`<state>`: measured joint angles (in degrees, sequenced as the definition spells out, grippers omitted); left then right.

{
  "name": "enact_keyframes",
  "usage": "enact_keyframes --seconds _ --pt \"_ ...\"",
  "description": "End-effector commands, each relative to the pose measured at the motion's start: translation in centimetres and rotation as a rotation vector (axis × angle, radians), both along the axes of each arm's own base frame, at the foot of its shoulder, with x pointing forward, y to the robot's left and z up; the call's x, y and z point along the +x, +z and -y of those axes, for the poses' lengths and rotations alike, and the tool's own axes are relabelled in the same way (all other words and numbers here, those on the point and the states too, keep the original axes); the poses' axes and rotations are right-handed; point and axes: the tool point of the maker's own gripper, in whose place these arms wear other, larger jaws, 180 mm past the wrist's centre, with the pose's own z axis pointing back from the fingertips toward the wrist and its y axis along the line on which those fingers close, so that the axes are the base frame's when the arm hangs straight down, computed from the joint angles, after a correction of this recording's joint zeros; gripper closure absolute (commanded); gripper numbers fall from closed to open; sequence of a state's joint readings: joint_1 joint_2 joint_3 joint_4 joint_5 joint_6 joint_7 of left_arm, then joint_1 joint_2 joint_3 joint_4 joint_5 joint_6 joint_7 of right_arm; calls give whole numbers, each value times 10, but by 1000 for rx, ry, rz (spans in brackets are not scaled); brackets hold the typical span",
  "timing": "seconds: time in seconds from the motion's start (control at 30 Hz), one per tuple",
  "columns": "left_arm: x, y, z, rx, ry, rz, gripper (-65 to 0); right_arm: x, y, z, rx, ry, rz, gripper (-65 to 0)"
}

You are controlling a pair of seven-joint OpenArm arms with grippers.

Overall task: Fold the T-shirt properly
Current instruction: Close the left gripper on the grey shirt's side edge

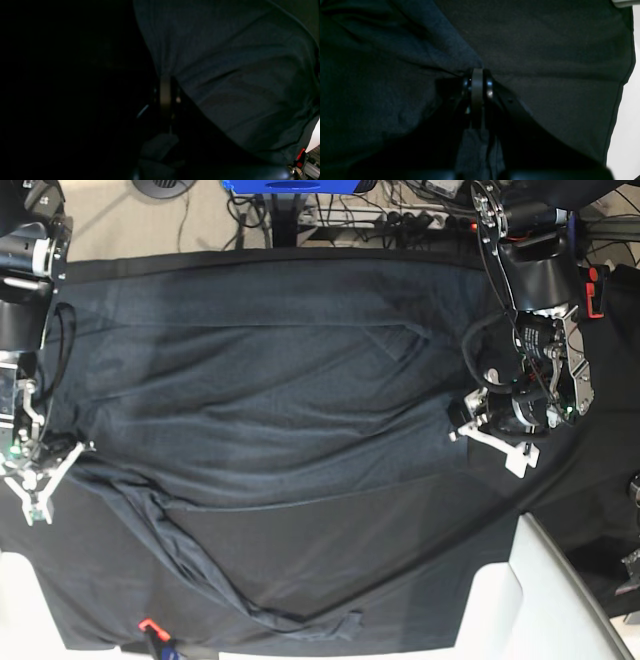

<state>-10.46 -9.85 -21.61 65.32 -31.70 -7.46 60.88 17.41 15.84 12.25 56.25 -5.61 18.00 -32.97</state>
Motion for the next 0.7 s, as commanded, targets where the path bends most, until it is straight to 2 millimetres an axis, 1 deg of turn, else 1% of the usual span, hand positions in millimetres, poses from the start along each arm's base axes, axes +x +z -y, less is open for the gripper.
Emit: enact_keyframes --seconds 0.0,0.1,0.13,0.2,0.27,0.3,0.33,0.4,0.5,0.57,0.6,0.67 --pt "15 16 -6 10 4 53 0 16 20 9 -22 -5 59 -5" --pt "14 15 -6 9 5 51 0 15 20 9 -22 -5 58 -5" --pt "14 15 -6 9 5 51 -39 15 20 9 -22 -5 58 -5" --pt "12 14 -6 9 5 47 -181 12 17 10 -23 -5 52 -5" --pt "7 13 -14 7 34 46 -290 12 17 10 -24 -5 52 -5" --pt "8 17 -19 8 52 58 -321 12 17 10 -24 -5 52 -5" --pt "9 20 -24 9 69 70 -339 11 17 10 -24 -5 50 -5" --pt "4 26 -34 7 97 74 -344 11 16 10 -24 -3 48 -5" --pt "9 40 -53 3 159 106 -344 11 16 9 -25 0 47 -5" --pt "21 51 -67 4 187 132 -344 11 16 9 -25 0 47 -5" --pt "24 50 -71 1 191 124 -344 11 16 10 -25 -2 48 -5" --pt "35 49 -70 -14 178 106 -344 11 16 10 -25 -2 48 -5"
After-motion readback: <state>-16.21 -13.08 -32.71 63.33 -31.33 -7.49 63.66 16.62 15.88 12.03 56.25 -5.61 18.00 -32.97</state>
